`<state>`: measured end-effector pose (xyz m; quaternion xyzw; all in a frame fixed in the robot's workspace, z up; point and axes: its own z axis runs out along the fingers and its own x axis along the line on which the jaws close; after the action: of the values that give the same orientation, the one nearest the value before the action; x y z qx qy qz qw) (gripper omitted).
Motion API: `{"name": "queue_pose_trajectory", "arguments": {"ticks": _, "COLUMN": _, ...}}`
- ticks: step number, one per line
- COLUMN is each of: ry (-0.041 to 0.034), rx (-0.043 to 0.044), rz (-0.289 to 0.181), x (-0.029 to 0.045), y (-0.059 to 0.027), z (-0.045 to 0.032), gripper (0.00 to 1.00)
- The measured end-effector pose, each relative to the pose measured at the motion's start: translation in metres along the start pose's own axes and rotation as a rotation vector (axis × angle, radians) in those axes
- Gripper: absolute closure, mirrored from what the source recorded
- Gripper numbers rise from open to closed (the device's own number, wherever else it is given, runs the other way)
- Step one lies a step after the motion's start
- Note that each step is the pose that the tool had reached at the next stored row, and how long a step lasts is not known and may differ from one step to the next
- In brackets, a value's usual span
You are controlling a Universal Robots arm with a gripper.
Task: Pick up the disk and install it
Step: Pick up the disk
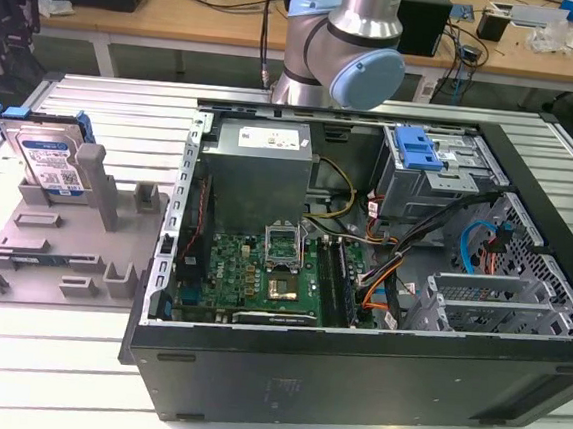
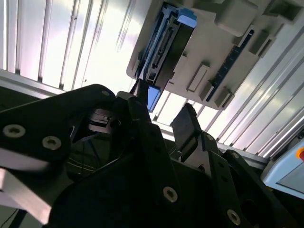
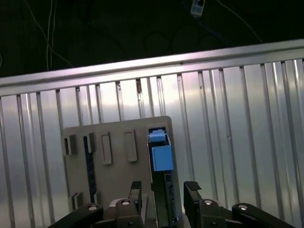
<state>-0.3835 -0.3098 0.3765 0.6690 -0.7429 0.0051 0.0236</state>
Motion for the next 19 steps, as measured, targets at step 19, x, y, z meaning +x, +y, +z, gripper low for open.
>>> {"name": "queue_pose_trajectory", "arguments": {"ticks": 19, "ry": 0.001, "rx": 0.0197, "rz": -0.12, "x": 0.0001, "y": 0.0127, "z": 0.0037, "gripper": 0.52}}
